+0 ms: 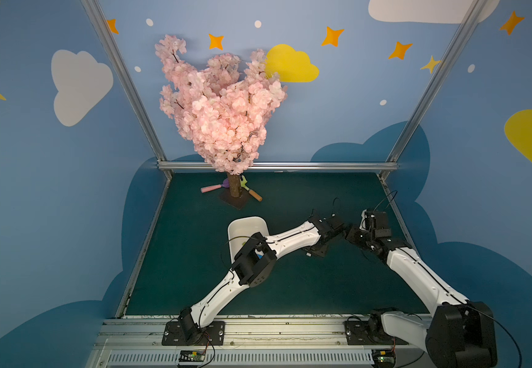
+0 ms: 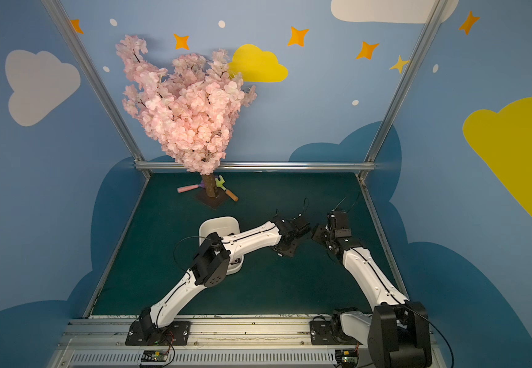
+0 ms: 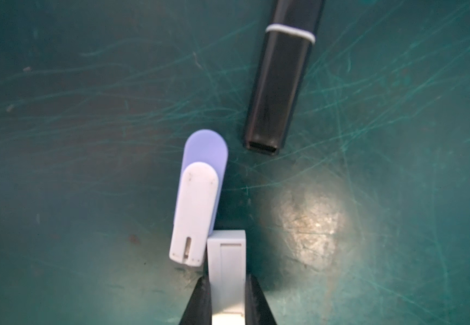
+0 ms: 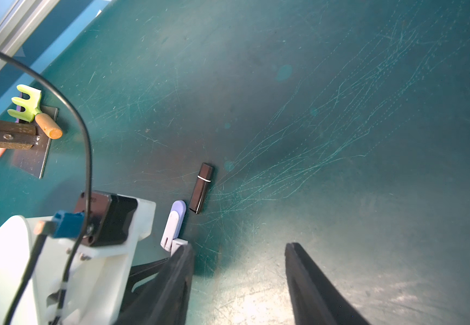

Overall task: Put the usb flash drive into the storage box
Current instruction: Pick up the USB flash from the center of the board, then place the USB flash in the storage box.

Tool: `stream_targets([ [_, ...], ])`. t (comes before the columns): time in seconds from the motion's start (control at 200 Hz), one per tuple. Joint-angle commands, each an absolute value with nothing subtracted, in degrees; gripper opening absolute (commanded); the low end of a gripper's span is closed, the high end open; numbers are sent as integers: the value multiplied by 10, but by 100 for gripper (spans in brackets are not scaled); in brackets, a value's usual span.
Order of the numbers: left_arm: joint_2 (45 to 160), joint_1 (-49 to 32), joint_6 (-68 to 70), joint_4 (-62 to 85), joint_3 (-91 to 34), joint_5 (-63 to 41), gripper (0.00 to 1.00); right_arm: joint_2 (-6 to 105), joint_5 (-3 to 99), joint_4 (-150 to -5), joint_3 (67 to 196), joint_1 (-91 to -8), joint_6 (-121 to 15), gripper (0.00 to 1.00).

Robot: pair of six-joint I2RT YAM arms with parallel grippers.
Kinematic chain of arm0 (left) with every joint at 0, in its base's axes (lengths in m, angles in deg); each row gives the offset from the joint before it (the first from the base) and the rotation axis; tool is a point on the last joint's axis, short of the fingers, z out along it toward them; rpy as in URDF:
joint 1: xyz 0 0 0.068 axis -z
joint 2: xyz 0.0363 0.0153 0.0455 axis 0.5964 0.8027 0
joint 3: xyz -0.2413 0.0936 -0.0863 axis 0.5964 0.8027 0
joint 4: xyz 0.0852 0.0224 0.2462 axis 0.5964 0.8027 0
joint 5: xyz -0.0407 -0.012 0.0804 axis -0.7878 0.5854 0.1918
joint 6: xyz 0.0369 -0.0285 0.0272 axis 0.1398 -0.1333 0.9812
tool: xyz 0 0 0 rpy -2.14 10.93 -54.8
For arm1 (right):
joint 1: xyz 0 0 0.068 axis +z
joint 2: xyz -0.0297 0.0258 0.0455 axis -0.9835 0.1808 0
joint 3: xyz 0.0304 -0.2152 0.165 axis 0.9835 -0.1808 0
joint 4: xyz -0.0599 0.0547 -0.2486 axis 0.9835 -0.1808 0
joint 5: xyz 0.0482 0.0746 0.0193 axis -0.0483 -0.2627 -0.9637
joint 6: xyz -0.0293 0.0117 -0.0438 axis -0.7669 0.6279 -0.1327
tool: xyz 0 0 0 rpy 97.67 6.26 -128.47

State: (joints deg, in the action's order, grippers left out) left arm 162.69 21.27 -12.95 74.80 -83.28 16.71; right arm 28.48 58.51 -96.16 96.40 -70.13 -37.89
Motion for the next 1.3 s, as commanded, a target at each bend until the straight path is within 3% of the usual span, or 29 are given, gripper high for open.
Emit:
stream_targets([
  [0.0,1580,234,-105,772,-837,203,18,289,580,-953,965,-704,-382,57],
  [0.205,1471,241,-92,764,-782,218,18,290,579,-955,966,-704,-383,57],
  [0.4,1315,216,-92,741,-628,254,21,293,575,-953,966,-704,-383,57],
  [0.511,1225,175,-107,730,-520,300,23,297,567,-952,968,-704,-384,57],
  [0.736,1101,25,-113,631,-305,204,24,304,551,-953,971,-704,-393,57],
  [0.906,1122,-13,-110,575,-256,159,24,319,546,-955,976,-705,-396,57],
  [1.291,1255,-15,-108,530,-295,123,24,333,542,-955,980,-705,-404,57],
])
